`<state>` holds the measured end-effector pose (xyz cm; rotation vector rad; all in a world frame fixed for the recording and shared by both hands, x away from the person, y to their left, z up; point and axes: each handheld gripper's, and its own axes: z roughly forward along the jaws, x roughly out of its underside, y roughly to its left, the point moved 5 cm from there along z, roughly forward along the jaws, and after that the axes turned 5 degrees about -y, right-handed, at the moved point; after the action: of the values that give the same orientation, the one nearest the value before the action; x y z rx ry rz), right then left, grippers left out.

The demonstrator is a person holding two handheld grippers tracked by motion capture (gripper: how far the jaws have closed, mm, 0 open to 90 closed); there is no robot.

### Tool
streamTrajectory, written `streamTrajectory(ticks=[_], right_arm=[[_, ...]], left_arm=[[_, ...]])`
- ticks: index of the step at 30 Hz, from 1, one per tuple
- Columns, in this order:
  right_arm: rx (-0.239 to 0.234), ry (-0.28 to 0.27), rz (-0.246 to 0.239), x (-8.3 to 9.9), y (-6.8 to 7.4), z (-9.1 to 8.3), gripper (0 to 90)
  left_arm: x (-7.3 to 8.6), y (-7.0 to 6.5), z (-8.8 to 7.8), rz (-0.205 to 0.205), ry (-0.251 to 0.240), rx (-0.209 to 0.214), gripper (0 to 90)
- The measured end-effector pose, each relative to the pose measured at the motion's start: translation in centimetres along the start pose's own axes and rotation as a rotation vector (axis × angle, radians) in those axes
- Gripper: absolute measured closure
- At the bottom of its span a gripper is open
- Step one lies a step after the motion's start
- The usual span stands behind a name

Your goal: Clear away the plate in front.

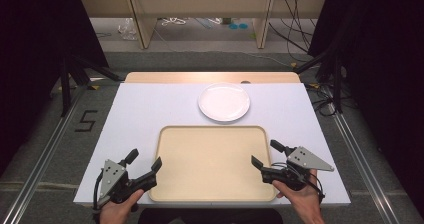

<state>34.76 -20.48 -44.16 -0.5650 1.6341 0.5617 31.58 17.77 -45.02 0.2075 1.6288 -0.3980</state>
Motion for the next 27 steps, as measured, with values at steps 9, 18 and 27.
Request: streamTrajectory(ticks=[9, 18, 27], right_arm=[[-0.003, 0.011, 0.045, 0.1, 0.0, -0.1, 17.0], [-0.016, -0.001, 0.053, 0.0, -0.1, -0.1, 17.6], [-0.010, 0.002, 0.067, 0.0, 0.0, -0.2, 17.9]], left_arm=[[0.1, 0.0, 0.1, -0.017, 0.002, -0.002, 17.9], [0.1, -0.5, 0.3, -0.037, 0.015, 0.008, 18.0], [0.3, -1.1, 0.7, -0.046, 0.035, 0.046, 17.9]])
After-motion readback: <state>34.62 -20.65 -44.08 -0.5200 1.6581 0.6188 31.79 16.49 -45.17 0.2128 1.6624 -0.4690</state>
